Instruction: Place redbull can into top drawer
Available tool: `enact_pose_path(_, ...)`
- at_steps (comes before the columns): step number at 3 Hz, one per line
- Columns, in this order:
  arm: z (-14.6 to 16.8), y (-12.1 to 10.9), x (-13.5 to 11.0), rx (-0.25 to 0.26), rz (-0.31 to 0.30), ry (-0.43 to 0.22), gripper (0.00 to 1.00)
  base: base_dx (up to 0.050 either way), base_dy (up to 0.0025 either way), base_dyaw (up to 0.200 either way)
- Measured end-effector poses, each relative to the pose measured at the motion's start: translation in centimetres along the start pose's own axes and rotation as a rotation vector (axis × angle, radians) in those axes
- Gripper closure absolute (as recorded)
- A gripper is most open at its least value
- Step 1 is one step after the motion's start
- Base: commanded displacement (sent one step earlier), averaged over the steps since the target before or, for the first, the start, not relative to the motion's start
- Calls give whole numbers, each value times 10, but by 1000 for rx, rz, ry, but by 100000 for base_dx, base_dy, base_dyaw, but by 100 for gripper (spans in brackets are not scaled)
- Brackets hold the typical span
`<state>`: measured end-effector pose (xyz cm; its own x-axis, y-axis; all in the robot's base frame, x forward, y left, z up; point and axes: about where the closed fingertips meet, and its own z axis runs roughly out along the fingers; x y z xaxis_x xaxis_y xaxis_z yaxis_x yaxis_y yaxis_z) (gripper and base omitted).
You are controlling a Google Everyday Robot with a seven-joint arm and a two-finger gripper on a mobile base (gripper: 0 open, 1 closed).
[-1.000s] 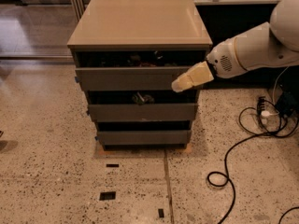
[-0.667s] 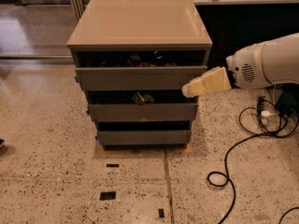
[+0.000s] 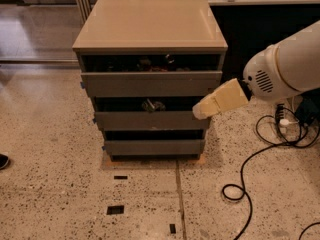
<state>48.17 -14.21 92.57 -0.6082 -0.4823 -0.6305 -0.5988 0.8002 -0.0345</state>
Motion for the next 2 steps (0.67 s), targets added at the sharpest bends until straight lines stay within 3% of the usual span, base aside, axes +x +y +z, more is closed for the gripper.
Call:
enact_pose_path(1,-2,27,21,-63,-16,206,0,0,0,0)
enact_pose_path(2,11,30,35,-134,3,334,0,0,0,0)
